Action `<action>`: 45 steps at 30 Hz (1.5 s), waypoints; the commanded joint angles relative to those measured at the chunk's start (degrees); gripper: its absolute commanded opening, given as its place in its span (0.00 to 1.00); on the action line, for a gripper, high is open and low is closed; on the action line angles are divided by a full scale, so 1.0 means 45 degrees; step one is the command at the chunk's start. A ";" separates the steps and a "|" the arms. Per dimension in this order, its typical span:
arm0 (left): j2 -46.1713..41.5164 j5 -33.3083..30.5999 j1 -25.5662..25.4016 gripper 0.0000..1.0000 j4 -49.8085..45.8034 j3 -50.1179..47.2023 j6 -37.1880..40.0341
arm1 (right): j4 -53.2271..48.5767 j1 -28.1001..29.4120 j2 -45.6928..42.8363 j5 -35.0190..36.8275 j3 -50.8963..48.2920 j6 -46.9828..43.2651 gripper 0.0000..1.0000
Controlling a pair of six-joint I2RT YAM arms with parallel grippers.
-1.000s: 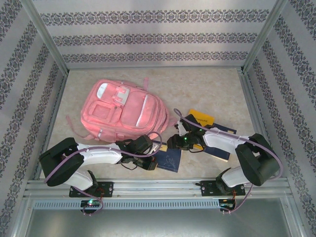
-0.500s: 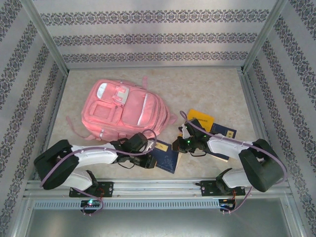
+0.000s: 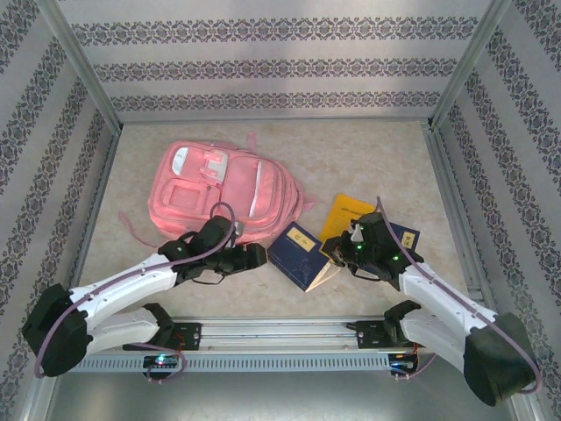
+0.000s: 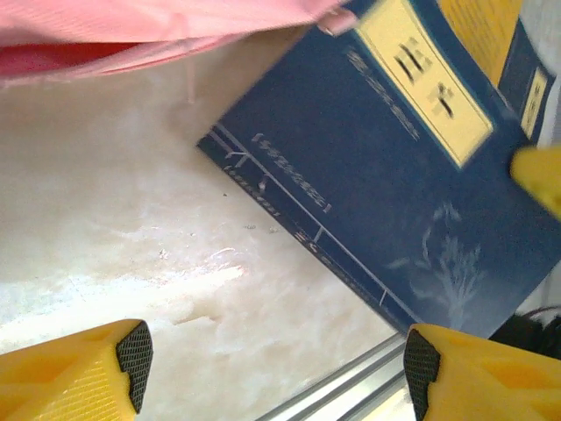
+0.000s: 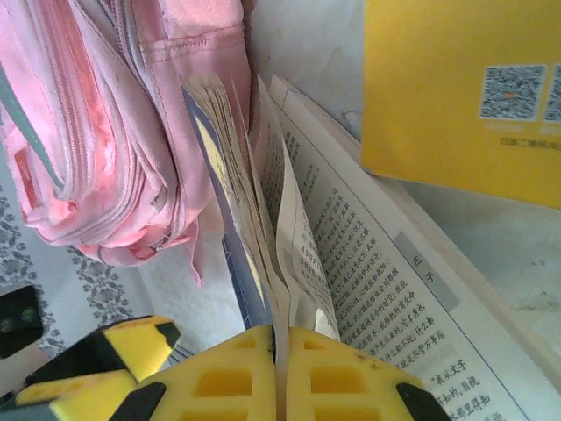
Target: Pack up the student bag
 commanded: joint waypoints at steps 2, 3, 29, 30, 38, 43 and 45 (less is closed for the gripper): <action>0.0429 0.1194 0.0124 0.78 0.3707 -0.1616 -0.5107 | 0.0104 -0.0110 -0.0727 0.0456 -0.0349 0.1745 0.00; 0.0499 0.1018 0.0110 0.78 0.4681 -0.1933 -0.5776 | 0.0166 -0.0101 -0.0855 0.0480 -0.0432 0.1872 0.00; 0.4305 -0.0782 -0.0872 0.00 1.1717 -0.1354 -0.6969 | -0.1429 0.0263 -0.2986 0.1524 -0.1078 0.1557 0.43; 0.3684 -0.0934 -0.0872 0.00 1.1163 -0.1330 -0.6647 | -0.1855 0.0264 -0.3081 0.1708 -0.0848 0.1278 0.46; -0.0138 -0.1988 -0.0646 0.00 0.8583 -0.0546 -0.2895 | -0.1540 0.0941 -0.2753 0.1805 0.0975 -0.0910 0.56; -0.1066 -0.1701 -0.0047 0.00 0.8471 0.0115 -0.1652 | -0.1629 0.2049 -0.2246 0.2244 0.2733 -0.2405 0.59; -0.1615 -0.1813 0.0305 0.00 0.8955 -0.0029 -0.1573 | -0.1795 0.2345 -0.2376 0.2725 0.3147 -0.2713 0.62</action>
